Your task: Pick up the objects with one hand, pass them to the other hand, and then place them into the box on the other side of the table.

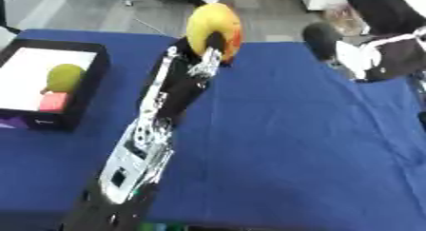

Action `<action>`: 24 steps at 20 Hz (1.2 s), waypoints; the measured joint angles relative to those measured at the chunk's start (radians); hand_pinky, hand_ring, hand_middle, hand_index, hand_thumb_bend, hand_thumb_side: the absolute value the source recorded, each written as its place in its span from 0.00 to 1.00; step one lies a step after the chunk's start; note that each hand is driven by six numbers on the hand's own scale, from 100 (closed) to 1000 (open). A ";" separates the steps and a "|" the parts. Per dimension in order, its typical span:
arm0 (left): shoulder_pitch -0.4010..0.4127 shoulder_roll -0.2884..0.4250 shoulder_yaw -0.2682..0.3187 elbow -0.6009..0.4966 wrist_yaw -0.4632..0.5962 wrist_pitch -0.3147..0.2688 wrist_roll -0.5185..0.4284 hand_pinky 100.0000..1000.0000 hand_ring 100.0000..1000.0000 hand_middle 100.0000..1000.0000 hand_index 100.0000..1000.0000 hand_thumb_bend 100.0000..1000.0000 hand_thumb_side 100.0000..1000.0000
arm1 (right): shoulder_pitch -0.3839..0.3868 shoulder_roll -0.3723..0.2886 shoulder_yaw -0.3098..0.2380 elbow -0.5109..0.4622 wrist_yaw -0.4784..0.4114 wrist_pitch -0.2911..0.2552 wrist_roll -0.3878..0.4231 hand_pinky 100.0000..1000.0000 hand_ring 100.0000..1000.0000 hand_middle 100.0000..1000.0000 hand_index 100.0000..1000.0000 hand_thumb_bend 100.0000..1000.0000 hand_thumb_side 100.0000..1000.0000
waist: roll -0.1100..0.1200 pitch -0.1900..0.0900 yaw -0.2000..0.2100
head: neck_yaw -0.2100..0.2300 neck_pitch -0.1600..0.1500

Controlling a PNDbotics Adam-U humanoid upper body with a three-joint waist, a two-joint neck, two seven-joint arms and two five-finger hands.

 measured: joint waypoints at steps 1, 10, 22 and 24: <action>-0.005 0.014 0.014 -0.001 -0.006 0.000 0.012 0.65 0.51 0.20 0.46 0.00 0.30 | 0.011 -0.006 -0.010 0.000 -0.003 -0.003 -0.010 0.74 0.89 0.90 0.75 0.13 0.41 | 0.001 0.000 -0.001 | 0.013 0.000; -0.019 0.210 0.178 0.060 -0.060 0.038 0.197 0.65 0.52 0.19 0.46 0.00 0.30 | 0.137 -0.040 -0.044 -0.002 0.022 0.010 -0.049 0.75 0.92 0.93 0.73 0.12 0.40 | 0.023 -0.020 -0.014 | 0.266 0.000; -0.036 0.408 0.308 0.414 -0.126 0.210 0.454 0.67 0.55 0.17 0.46 0.00 0.29 | 0.226 -0.039 -0.017 -0.003 0.076 0.056 -0.006 0.75 0.95 0.97 0.71 0.10 0.39 | 0.039 -0.027 -0.025 | 0.404 0.000; -0.035 0.429 0.326 0.476 -0.134 0.264 0.495 0.67 0.56 0.18 0.47 0.00 0.28 | 0.233 -0.039 -0.017 -0.003 0.083 0.061 -0.003 0.75 0.96 0.97 0.71 0.09 0.39 | 0.040 -0.027 -0.026 | 0.404 0.000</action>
